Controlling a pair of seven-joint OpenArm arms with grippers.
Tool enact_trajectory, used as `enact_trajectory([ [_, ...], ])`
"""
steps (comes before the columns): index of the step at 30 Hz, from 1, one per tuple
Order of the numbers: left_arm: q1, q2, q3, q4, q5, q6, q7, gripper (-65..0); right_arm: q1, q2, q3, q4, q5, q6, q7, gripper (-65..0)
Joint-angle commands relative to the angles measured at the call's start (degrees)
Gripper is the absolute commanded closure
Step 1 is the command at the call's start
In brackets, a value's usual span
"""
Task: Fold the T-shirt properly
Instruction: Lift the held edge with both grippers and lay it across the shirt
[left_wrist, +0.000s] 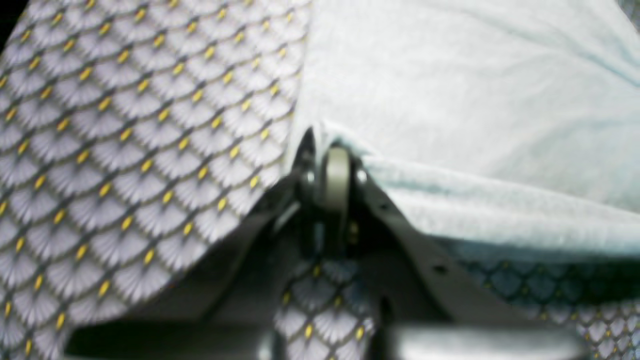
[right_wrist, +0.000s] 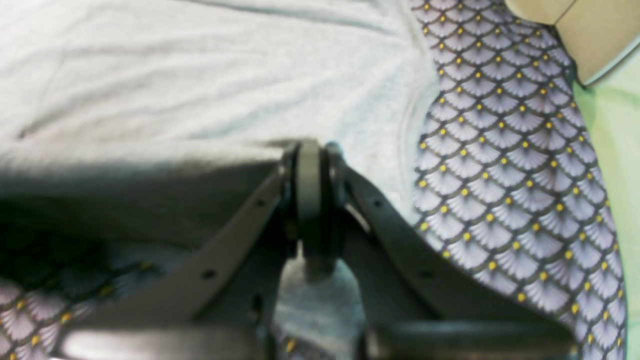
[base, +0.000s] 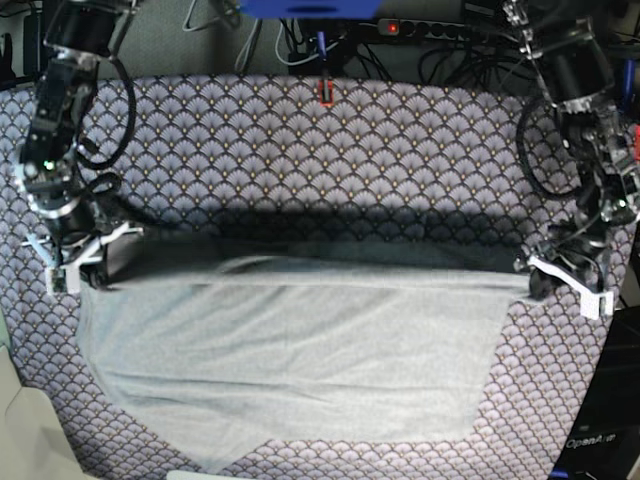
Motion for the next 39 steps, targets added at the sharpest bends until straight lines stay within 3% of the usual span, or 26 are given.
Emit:
enact_trajectory([
  [1, -2.0, -1.0, 0.0, -0.3, -0.4, 0.1, -1.5, 0.0, 1.7, 1.4, 0.3, -0.3, 0.4, -0.2, 1.6, 0.0],
  [8, -5.6, -1.6, 7.4, -5.8, -0.4, 0.5, -5.7, 0.0, 8.0, 3.5, -0.1, -8.7, 0.4, -0.1, 1.7, 0.0],
  [14, -7.0, -1.6, 11.1, -8.8, -0.4, 0.5, -11.2, 0.0, 11.2, 4.6, -4.8, -12.9, 0.4, -0.1, 1.8, 0.0],
  [33, -15.5, -2.8, 11.3, -17.5, -0.3, 0.5, -11.6, 0.0, 16.8, 5.9, -10.3, -15.8, 0.2, -0.1, 2.0, 0.0],
  [39, -15.7, -2.5, 11.3, -17.4, -0.3, 0.5, -11.6, 0.0, 19.1, 7.1, -10.3, -23.8, 0.2, -0.1, 5.6, 0.0],
])
